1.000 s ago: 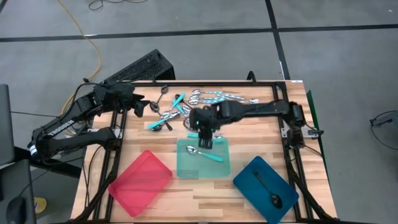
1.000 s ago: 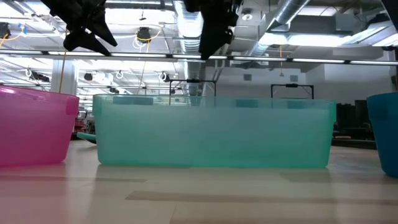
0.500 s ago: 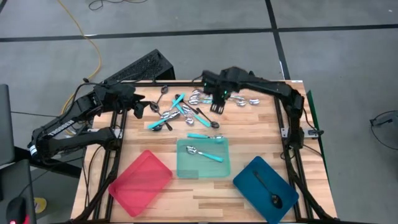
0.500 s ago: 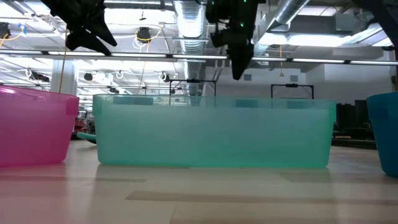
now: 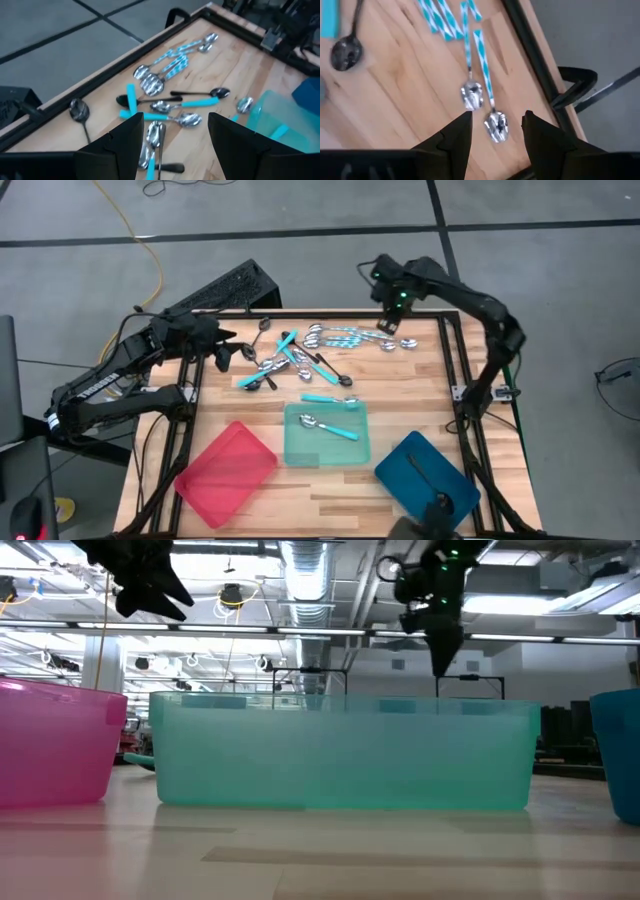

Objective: Sort silverware by color (type)

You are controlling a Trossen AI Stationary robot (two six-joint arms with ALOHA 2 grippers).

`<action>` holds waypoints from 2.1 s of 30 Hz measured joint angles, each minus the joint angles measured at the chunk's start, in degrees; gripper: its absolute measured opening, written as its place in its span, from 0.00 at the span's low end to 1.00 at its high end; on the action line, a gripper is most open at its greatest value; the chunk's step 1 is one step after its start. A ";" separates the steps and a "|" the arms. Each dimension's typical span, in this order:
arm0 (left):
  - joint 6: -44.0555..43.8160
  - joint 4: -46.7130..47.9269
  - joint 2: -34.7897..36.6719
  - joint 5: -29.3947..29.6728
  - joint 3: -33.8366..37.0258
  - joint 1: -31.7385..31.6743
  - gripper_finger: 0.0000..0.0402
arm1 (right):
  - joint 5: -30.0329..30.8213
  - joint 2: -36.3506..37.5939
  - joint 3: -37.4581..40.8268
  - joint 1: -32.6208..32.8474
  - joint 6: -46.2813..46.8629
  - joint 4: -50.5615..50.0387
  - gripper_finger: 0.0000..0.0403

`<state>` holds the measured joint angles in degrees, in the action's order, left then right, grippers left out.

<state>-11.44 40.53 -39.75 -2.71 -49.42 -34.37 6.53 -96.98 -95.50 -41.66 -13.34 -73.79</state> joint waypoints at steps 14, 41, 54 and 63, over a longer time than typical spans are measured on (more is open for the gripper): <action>-4.57 -9.52 -4.67 0.61 0.01 0.00 0.51 | -2.55 6.06 22.21 -8.94 -11.20 21.06 0.49; -5.54 -17.31 -13.90 0.36 0.01 0.00 0.51 | -3.60 -5.52 22.47 -5.53 -9.17 23.97 0.46; -5.77 -17.10 -13.90 0.03 0.01 0.00 0.51 | -0.29 -5.52 22.47 -4.89 -5.50 25.62 0.48; -5.36 -16.82 -13.90 -1.56 0.01 0.00 0.51 | -0.25 -5.52 22.47 -4.78 -5.14 25.20 0.60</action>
<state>-16.80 23.71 -53.65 -4.27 -49.41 -34.37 6.28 -102.50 -73.03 -46.44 -18.48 -48.59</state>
